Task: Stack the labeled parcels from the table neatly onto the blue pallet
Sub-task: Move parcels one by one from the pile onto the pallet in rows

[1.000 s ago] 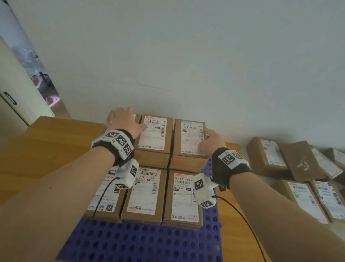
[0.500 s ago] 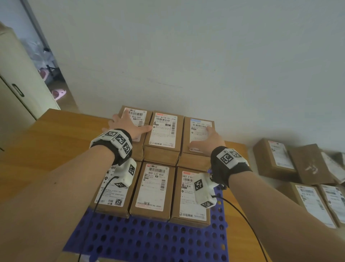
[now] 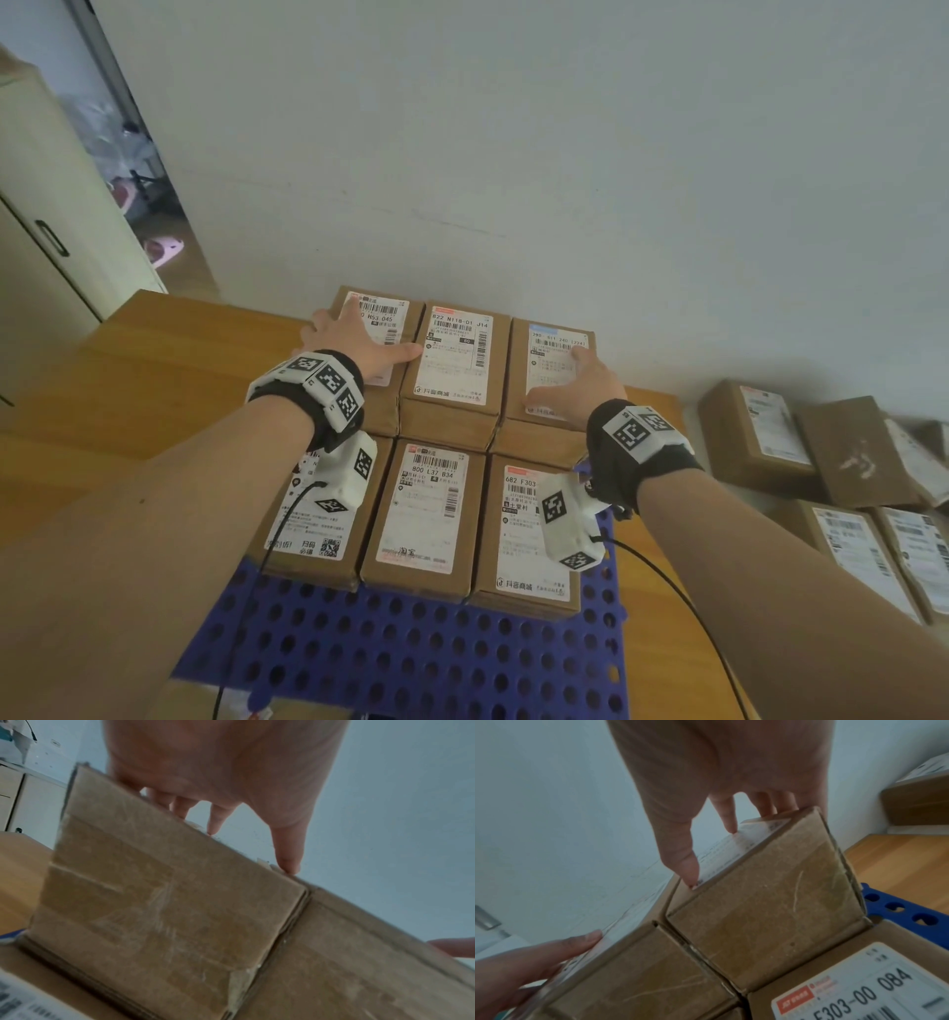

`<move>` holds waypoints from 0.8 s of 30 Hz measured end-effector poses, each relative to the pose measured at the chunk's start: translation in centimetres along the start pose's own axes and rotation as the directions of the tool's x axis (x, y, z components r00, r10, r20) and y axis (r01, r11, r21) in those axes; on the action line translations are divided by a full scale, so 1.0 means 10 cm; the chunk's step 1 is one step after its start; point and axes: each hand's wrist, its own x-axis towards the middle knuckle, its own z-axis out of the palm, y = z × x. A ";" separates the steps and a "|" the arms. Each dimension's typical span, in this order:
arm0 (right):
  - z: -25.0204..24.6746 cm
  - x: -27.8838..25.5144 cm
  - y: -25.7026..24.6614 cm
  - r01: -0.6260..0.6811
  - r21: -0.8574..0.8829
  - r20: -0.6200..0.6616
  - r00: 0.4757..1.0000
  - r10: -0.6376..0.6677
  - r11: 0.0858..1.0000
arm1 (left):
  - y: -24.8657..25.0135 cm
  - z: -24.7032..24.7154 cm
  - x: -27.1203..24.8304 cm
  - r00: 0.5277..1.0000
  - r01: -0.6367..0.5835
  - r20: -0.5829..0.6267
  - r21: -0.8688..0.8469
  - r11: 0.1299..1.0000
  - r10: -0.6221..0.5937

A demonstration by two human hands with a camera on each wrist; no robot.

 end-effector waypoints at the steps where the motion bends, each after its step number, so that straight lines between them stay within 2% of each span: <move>1: 0.00 0.00 0.01 -0.002 0.002 -0.001 1.000 0.002 1.000 | 0.00 -0.01 0.00 1.000 -0.005 0.001 0.001 1.000 0.005; 7: -0.05 0.01 -0.02 -0.002 -0.071 0.020 1.000 0.004 0.997 | 0.07 -0.09 -0.12 0.999 -0.052 -0.009 0.055 0.997 0.052; 12: -0.21 0.01 -0.10 0.045 -0.272 -0.038 0.998 -0.058 0.961 | 0.41 -0.16 -0.22 0.959 -0.274 -0.032 0.133 0.952 0.281; 17: -0.48 -0.07 0.04 0.040 -0.422 -0.141 0.984 -0.109 0.906 | 0.97 -0.10 -0.38 0.858 -0.511 0.062 0.198 0.836 0.510; 24: -0.89 -0.30 0.54 -0.129 -0.362 -0.251 0.967 0.036 0.923 | 1.78 0.22 -0.81 0.682 -0.731 0.201 0.188 0.656 0.703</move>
